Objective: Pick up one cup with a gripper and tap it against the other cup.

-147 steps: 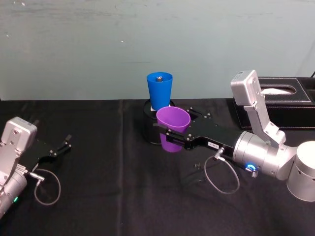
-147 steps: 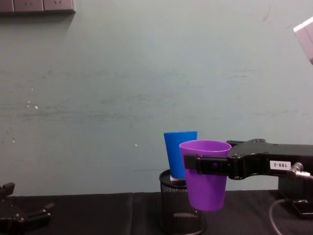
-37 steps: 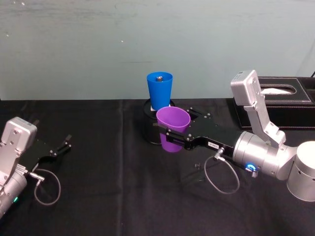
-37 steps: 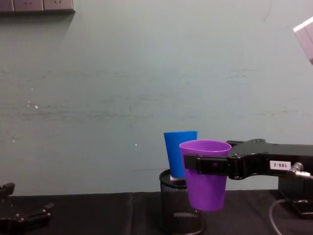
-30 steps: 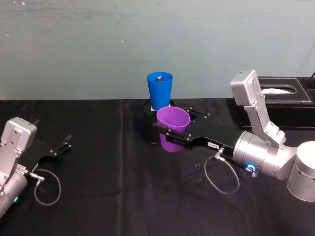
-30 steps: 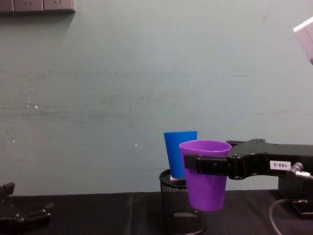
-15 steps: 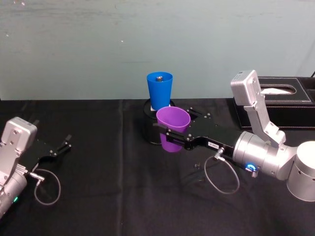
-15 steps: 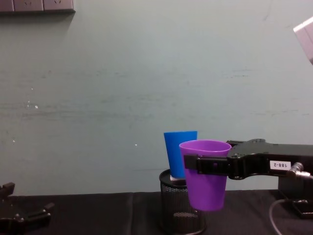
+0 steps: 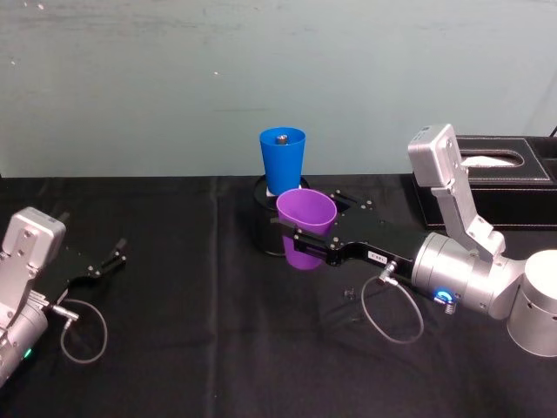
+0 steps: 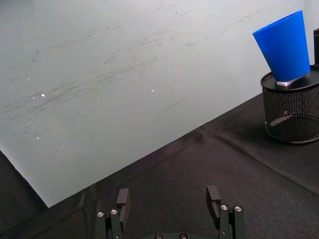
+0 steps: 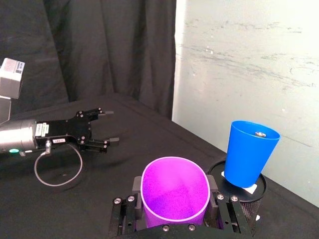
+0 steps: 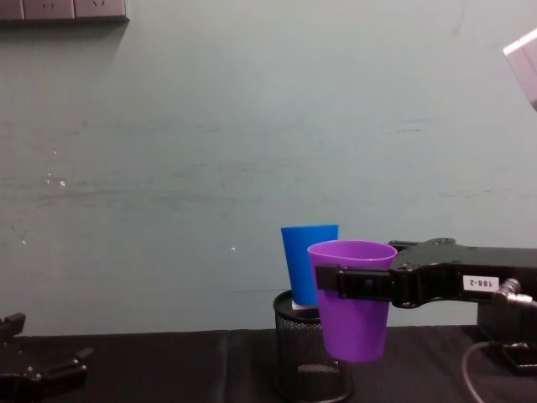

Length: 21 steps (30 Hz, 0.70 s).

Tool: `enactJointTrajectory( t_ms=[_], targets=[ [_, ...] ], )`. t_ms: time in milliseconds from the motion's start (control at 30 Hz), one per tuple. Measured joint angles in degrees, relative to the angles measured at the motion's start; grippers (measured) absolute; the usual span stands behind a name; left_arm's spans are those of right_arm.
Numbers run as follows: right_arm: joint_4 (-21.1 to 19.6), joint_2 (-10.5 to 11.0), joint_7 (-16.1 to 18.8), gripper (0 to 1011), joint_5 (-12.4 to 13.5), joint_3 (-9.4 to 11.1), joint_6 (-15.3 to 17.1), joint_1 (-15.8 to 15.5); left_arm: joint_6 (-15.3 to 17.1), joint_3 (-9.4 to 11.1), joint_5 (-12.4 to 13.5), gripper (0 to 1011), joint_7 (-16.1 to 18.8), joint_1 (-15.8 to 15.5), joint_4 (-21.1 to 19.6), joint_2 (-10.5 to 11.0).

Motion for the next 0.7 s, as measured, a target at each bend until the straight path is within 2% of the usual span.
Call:
enactJointTrajectory(
  t_ms=[433, 700],
  targets=[
    [0.0, 0.0, 0.0, 726, 0.01, -0.01, 0.0, 0.01, 0.0, 0.0, 0.0, 1000, 0.0, 0.0, 0.0, 0.0],
    [2.39, -0.95, 1.09, 726, 1.17, -1.16, 0.08, 2.73, 0.0, 0.0, 0.0, 1000, 0.0, 0.0, 0.0, 0.0]
  ],
)
